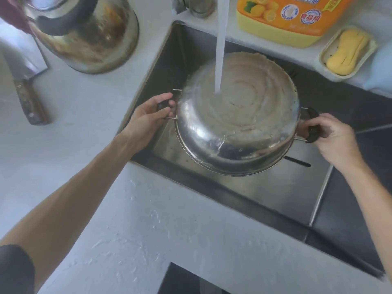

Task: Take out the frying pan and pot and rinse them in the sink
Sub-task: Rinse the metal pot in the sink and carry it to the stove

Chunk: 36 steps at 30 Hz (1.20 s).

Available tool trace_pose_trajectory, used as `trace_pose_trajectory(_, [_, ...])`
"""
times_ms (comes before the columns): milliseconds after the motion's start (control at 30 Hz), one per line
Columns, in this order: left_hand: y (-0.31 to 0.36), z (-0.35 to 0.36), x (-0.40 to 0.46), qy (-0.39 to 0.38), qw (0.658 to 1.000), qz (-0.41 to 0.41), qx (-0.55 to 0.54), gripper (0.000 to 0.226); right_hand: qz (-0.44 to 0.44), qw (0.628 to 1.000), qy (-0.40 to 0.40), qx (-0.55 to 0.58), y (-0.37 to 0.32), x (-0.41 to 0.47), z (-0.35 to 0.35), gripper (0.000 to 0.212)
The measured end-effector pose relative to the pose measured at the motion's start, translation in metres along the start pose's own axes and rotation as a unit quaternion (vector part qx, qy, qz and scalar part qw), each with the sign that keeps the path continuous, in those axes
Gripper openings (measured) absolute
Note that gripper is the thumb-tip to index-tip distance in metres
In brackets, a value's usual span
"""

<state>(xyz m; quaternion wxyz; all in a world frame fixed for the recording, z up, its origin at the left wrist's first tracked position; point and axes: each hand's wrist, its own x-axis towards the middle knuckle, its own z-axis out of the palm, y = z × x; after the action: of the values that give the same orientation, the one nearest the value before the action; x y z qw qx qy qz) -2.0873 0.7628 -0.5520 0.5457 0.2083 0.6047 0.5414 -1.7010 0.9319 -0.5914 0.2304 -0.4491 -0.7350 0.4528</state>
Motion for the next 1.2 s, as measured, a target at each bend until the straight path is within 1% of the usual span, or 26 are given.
trace_pose_trajectory(33, [0.002, -0.001, -0.003, 0.007, 1.0, 0.007, 0.012, 0.031, 0.012, 0.999, -0.035, 0.007, -0.002, 0.001, -0.003, 0.039])
trace_pose_trajectory(100, [0.008, -0.004, -0.009, 0.026, 0.999, 0.025, 0.034, 0.032, 0.05, 0.993, -0.106, 0.014, -0.011, 0.004, -0.006, 0.052])
trace_pose_trajectory(133, [0.013, -0.006, -0.012, 0.035, 0.998, 0.033, 0.042, 0.032, 0.076, 0.988, -0.129, 0.022, -0.013, 0.006, -0.005, 0.057])
trace_pose_trajectory(167, [0.017, -0.008, -0.016, 0.041, 0.997, 0.042, 0.048, 0.032, 0.104, 0.984, -0.142, 0.04, -0.015, 0.008, -0.002, 0.058])
trace_pose_trajectory(200, [0.023, -0.009, -0.019, 0.047, 0.996, 0.052, 0.055, 0.032, 0.13, 0.978, -0.146, 0.073, -0.016, 0.008, 0.002, 0.055])
trace_pose_trajectory(300, [0.043, -0.008, -0.027, 0.067, 0.99, 0.082, 0.091, 0.028, 0.204, 0.953, -0.127, 0.183, -0.016, 0.005, 0.028, 0.031])
trace_pose_trajectory(367, [0.06, -0.003, -0.032, 0.078, 0.982, 0.105, 0.135, 0.025, 0.224, 0.952, -0.118, 0.174, -0.017, 0.002, 0.049, 0.018])
trace_pose_trajectory(433, [0.077, 0.004, -0.036, 0.079, 0.97, 0.133, 0.187, 0.023, 0.233, 0.95, -0.112, 0.177, -0.018, 0.0, 0.067, 0.017])
trace_pose_trajectory(500, [0.092, 0.01, -0.04, 0.078, 0.956, 0.141, 0.243, 0.02, 0.255, 0.938, -0.121, 0.2, -0.023, -0.002, 0.08, 0.021])
trace_pose_trajectory(567, [0.1, 0.013, -0.039, 0.083, 0.945, 0.122, 0.292, 0.016, 0.268, 0.936, -0.131, 0.187, -0.027, -0.002, 0.085, 0.032])
trace_pose_trajectory(600, [0.101, 0.013, -0.037, 0.089, 0.943, 0.102, 0.304, 0.015, 0.276, 0.939, -0.122, 0.168, -0.029, 0.0, 0.085, 0.032])
trace_pose_trajectory(667, [0.093, 0.01, -0.033, 0.109, 0.944, 0.042, 0.307, 0.014, 0.302, 0.938, -0.093, 0.142, -0.032, 0.007, 0.077, 0.024])
trace_pose_trajectory(700, [0.086, 0.007, -0.031, 0.115, 0.945, 0.009, 0.307, 0.014, 0.31, 0.937, -0.08, 0.138, -0.035, 0.012, 0.071, 0.024])
trace_pose_trajectory(767, [0.065, -0.002, -0.028, 0.096, 0.942, -0.057, 0.315, 0.015, 0.292, 0.947, -0.062, 0.12, -0.039, 0.024, 0.056, 0.025])
trace_pose_trajectory(833, [0.042, -0.011, -0.028, 0.034, 0.938, -0.113, 0.326, 0.018, 0.244, 0.967, -0.039, 0.064, -0.044, 0.036, 0.039, 0.018])
trace_pose_trajectory(900, [0.019, -0.013, -0.029, -0.022, 0.93, -0.142, 0.338, 0.013, 0.184, 0.982, -0.018, 0.035, -0.053, 0.045, 0.024, 0.017])
trace_pose_trajectory(933, [0.009, -0.011, -0.03, -0.034, 0.929, -0.142, 0.341, 0.009, 0.156, 0.987, -0.007, 0.037, -0.058, 0.048, 0.018, 0.018])
trace_pose_trajectory(1000, [-0.006, -0.003, -0.029, -0.033, 0.934, -0.123, 0.335, 0.006, 0.105, 0.994, 0.017, 0.039, -0.066, 0.049, 0.009, 0.019])
trace_pose_trajectory(1067, [-0.012, 0.002, -0.025, -0.016, 0.935, -0.088, 0.343, 0.009, 0.064, 0.996, 0.037, 0.043, -0.073, 0.045, 0.004, 0.021])
trace_pose_trajectory(1133, [-0.01, 0.003, -0.021, 0.011, 0.931, -0.033, 0.364, 0.016, 0.049, 0.996, 0.048, 0.053, -0.072, 0.038, 0.004, 0.024])
trace_pose_trajectory(1200, [0.001, 0.003, -0.02, 0.034, 0.928, 0.027, 0.37, 0.014, 0.06, 0.994, 0.063, 0.063, -0.065, 0.03, 0.006, 0.023])
